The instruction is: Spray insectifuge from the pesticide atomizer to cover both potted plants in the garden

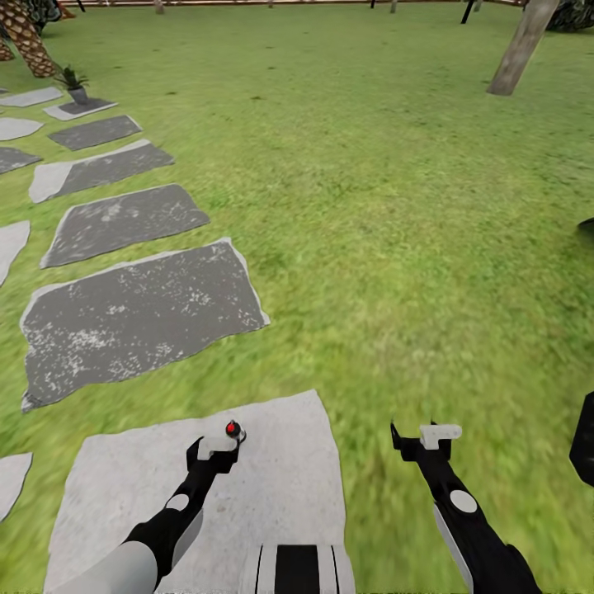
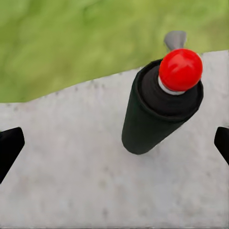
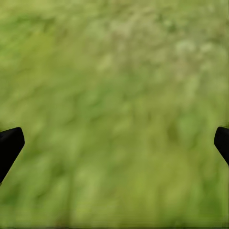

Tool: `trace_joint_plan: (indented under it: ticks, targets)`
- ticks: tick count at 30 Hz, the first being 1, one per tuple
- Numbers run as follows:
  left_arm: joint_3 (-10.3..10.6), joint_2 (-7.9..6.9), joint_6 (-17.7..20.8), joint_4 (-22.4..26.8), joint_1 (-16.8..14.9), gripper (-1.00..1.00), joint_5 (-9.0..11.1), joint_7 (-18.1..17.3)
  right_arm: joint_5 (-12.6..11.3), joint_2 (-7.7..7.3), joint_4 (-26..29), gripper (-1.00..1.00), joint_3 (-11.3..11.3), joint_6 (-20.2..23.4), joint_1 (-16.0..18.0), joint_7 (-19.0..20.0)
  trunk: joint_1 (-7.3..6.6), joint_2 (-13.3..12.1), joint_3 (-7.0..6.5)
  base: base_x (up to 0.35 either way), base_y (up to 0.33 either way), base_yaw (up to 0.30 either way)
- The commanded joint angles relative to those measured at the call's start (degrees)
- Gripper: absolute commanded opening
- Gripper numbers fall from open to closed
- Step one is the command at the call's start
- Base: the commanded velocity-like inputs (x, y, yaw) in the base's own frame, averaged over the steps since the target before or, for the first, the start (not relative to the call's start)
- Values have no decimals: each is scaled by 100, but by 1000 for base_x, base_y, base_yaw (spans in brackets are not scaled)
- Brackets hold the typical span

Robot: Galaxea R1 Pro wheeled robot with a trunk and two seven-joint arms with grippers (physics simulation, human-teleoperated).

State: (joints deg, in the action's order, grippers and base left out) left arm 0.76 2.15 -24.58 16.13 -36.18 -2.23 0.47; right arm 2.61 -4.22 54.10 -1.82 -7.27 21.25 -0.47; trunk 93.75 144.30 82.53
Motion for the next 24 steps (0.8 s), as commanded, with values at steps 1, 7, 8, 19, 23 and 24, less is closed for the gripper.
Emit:
trace_joint_plan:
  ticks: [1,7,8,19,23,24]
  targets:
    - [3,-1,-19,-1,-3,100,-23,2,28,0,-3,100,-3,-14,2,-5,1,3,27,0,0,0]
    - [3,-4,-31,-4,-3,100,-23,5,29,0,-4,100,-8,-12,2,-5,12,8,116,0,0,0]
    - [3,-4,-37,-5,-3,100,-23,2,29,0,-4,100,-9,-12,2,-5,12,8,116,0,0,0]
    - [4,3,-64,-18,152,100,-30,-3,29,0,-6,100,-2,-12,2,-6,12,8,116,68,-38,0]
    - [3,1,-92,-14,176,100,-31,-3,29,0,-10,100,-2,-12,2,-6,12,8,116,60,-35,0]
    - [3,0,-120,-14,182,100,-31,-3,29,2,-11,100,-2,-12,2,-6,12,8,116,19,-11,0]
